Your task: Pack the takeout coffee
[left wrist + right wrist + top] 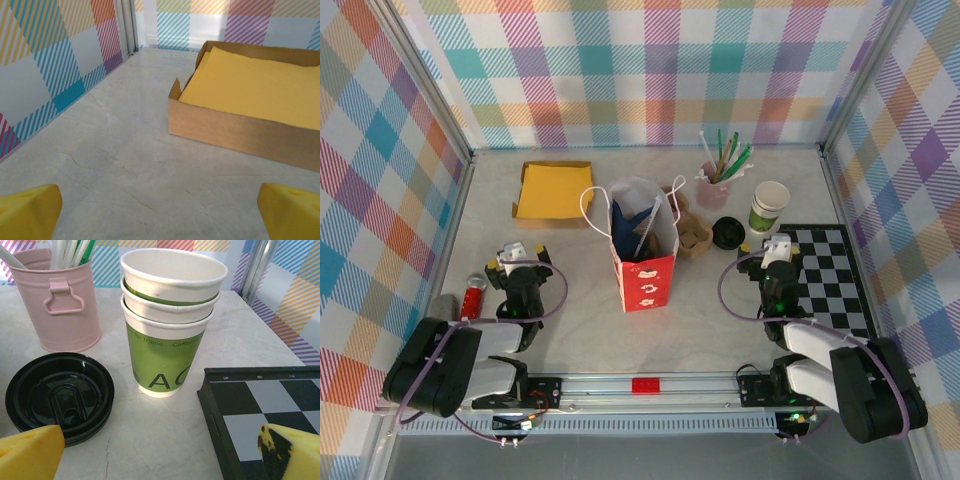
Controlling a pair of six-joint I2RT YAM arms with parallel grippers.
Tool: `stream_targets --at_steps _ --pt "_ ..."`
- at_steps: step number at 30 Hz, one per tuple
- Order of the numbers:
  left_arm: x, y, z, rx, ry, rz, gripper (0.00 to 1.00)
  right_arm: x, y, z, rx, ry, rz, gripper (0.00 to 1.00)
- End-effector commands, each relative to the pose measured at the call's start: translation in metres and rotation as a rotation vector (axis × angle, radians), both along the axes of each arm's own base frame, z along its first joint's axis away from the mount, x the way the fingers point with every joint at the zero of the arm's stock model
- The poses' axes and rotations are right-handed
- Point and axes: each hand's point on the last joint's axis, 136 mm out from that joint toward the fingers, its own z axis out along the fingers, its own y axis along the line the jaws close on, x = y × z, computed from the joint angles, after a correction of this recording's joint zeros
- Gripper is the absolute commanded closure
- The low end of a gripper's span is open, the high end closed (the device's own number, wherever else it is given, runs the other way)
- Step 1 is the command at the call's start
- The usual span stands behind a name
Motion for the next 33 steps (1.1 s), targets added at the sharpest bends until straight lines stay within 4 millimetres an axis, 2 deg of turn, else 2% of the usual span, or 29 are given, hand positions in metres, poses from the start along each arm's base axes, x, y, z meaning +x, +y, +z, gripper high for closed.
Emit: stream_targets --at_steps 1,10,18,33 --pt "0.011 0.003 0.025 -0.030 -0.116 0.013 0.00 0.009 0.000 0.022 0.012 -0.087 0.000 0.01" --pt "0.014 0.006 0.016 -0.032 -0.142 0.023 0.00 0.010 -0.006 0.025 0.030 -0.131 -0.005 0.01" --pt "0.011 0.007 0.017 -0.037 -0.149 0.029 0.00 0.024 -0.004 0.032 0.038 -0.178 0.013 0.01" --pt "0.014 0.003 0.014 -0.040 -0.143 0.005 0.00 0.029 -0.007 0.011 0.055 -0.160 0.008 0.01"
